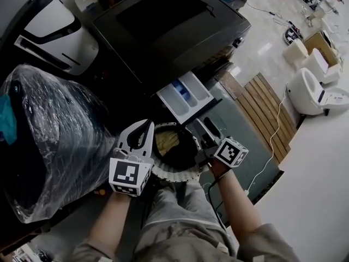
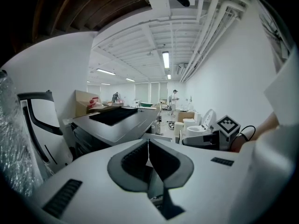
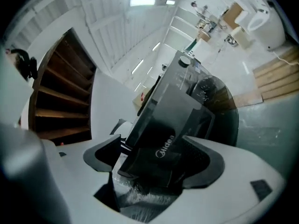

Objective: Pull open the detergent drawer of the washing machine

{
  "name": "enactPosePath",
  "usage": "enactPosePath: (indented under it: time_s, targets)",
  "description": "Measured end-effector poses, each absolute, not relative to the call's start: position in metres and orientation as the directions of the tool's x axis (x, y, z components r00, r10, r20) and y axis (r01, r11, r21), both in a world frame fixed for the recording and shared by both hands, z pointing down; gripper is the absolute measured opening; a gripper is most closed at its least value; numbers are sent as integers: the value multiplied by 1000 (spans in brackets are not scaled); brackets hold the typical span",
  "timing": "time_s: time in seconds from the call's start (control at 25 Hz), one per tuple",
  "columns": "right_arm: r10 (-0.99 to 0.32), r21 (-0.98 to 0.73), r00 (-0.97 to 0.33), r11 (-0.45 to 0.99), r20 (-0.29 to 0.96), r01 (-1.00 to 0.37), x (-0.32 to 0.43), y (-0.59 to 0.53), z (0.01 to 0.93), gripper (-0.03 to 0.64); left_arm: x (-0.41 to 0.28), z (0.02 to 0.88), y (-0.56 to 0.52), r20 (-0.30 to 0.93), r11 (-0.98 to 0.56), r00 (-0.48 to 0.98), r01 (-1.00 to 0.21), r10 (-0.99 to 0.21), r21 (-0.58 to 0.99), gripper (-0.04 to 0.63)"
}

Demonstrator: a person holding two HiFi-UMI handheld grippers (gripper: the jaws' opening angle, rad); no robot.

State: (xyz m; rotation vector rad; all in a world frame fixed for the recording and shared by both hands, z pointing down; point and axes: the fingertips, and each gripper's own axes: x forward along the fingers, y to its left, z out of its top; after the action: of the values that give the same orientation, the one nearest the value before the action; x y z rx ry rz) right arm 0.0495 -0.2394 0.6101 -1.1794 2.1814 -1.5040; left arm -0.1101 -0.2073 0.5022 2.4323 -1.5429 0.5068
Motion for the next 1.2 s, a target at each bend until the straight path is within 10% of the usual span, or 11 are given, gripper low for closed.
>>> enactPosePath:
  time_s: [0.44, 1.2]
  targets:
    - [-729, -529, -680, 547, 80, -649, 55, -210, 448, 312, -108, 435, -195, 347, -455, 403, -887, -847, -79, 21]
    - [-701, -25, -710, 712, -63, -701, 50, -129, 240, 92, -93, 289, -149, 163, -497, 471, -843, -867, -206, 21]
